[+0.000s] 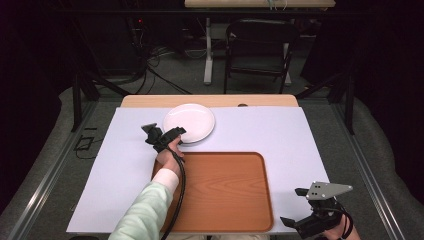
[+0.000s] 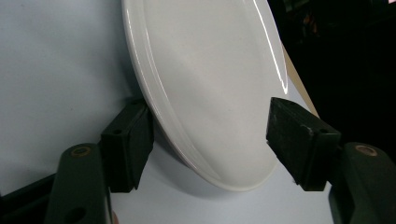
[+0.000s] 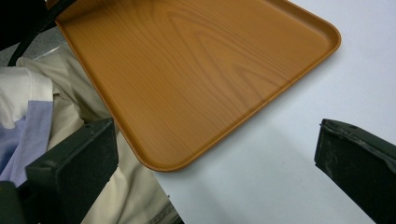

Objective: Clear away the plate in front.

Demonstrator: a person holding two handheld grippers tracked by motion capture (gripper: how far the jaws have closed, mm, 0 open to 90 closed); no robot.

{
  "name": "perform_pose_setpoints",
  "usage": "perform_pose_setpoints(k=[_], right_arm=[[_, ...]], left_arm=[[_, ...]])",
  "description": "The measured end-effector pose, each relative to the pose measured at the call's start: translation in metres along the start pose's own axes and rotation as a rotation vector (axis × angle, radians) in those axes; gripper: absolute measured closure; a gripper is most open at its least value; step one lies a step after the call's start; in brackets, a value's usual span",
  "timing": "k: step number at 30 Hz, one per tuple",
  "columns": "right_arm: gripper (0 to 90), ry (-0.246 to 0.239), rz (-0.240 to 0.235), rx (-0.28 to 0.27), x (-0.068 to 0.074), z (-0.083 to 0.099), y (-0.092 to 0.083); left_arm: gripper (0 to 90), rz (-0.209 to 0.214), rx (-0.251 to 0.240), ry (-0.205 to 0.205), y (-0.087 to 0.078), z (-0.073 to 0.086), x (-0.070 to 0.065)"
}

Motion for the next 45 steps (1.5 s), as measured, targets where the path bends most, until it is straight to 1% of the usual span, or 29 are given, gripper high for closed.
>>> perform_pose_setpoints(k=[1,2,3,4,5,6,7,8,9,10,11,12,13,14,15,22,24,25,26,28,30,33,35,36,40,43,45], right_arm=[[0.0,0.0,0.0,0.001,0.0,0.0,0.0],[0.0,0.0,0.0,0.002,0.0,0.0,0.0],[0.0,0.0,0.0,0.003,0.0,0.0,0.0],[0.0,-0.001,0.0,0.003,0.0,0.0,0.0],[0.0,-0.001,0.0,0.003,0.0,0.0,0.0],[0.0,-0.001,-0.001,0.003,0.0,0.0,0.0],[0.0,-0.001,0.0,0.003,0.0,0.0,0.0],[0.0,-0.001,-0.001,0.003,0.0,0.0,0.0],[0.0,0.0,-0.001,0.003,0.0,0.0,0.001],[0.0,0.0,-0.001,0.003,0.0,0.0,0.001],[0.0,0.0,0.0,0.003,0.0,0.0,0.001],[0.0,0.0,0.0,0.003,0.0,0.0,0.001],[0.0,0.001,-0.001,0.004,0.0,0.0,0.001],[0.0,0.0,-0.001,0.006,0.0,-0.001,0.001],[0.0,0.0,-0.001,0.006,0.0,-0.001,0.001],[0.0,-0.005,-0.003,0.009,0.0,-0.001,0.001],[0.0,-0.005,-0.003,0.008,0.0,-0.001,0.001],[0.0,-0.005,-0.002,0.007,0.0,-0.001,0.001],[0.0,-0.005,-0.002,0.007,0.0,-0.001,0.001],[0.0,-0.006,-0.002,0.008,0.0,-0.001,0.001],[0.0,-0.006,-0.003,0.008,0.0,-0.001,0.001],[0.0,-0.006,-0.005,0.008,0.0,-0.001,0.001],[0.0,-0.005,-0.005,0.009,0.0,-0.001,0.002],[0.0,-0.005,-0.005,0.009,0.0,-0.001,0.002],[0.0,-0.008,-0.007,0.008,0.0,-0.001,0.002],[0.0,-0.004,-0.009,0.008,-0.001,-0.001,0.002],[0.0,-0.005,-0.007,0.01,0.0,-0.001,0.002]], left_arm=[[37.3,0.002,-0.008,-0.007,0.0,0.0,0.0],[38.5,0.002,-0.002,-0.008,0.0,0.0,0.001],[40.5,-0.021,0.005,-0.005,0.0,-0.001,0.002],[47.0,-0.027,0.002,-0.014,0.0,-0.001,0.003],[48.8,-0.026,0.009,-0.021,-0.001,-0.001,0.004],[50.5,-0.02,0.001,-0.029,-0.001,-0.001,0.005],[52.9,-0.022,0.003,-0.036,-0.001,-0.001,0.006],[53.8,-0.017,-0.006,-0.039,0.0,0.0,0.007],[55.0,-0.02,-0.006,-0.037,0.0,0.0,0.007],[55.9,-0.023,-0.007,-0.043,0.0,0.0,0.007],[58.6,-0.029,-0.006,-0.041,0.0,0.0,0.007],[58.6,-0.032,-0.005,-0.038,0.0,0.0,0.008],[59.7,-0.033,-0.004,-0.043,-0.001,-0.001,0.008],[62.3,-0.036,-0.005,-0.04,0.0,-0.001,0.008],[62.3,-0.039,-0.005,-0.039,0.0,0.0,0.008],[68.1,-0.061,-0.017,-0.01,0.001,0.001,0.008],[70.8,-0.066,-0.017,-0.013,0.001,0.002,0.009],[74.3,-0.061,-0.028,-0.026,0.001,0.002,0.011],[75.2,-0.054,-0.037,-0.03,0.001,0.003,0.012],[75.1,-0.061,-0.03,-0.016,0.001,0.003,0.011],[74.9,-0.059,-0.022,-0.006,0.002,0.002,0.01],[74.9,-0.046,-0.009,0.002,0.002,0.0,0.012],[75.4,-0.039,-0.007,-0.005,0.001,0.0,0.013],[75.8,-0.029,-0.016,-0.009,0.002,0.0,0.014],[76.0,-0.027,-0.004,0.0,0.002,-0.001,0.014],[76.0,-0.016,0.003,0.006,0.002,-0.002,0.014],[76.3,-0.013,-0.005,0.005,0.002,-0.002,0.015]])
Point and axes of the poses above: each handheld gripper's, and its own axes: y roughly forward along the jaws, z roughly out of its underside, x roughly to its left, the point moved 2 cm from there along y, roughly forward along the jaws, and after that the axes turned 3 degrees about -z, right-handed, at the moved point
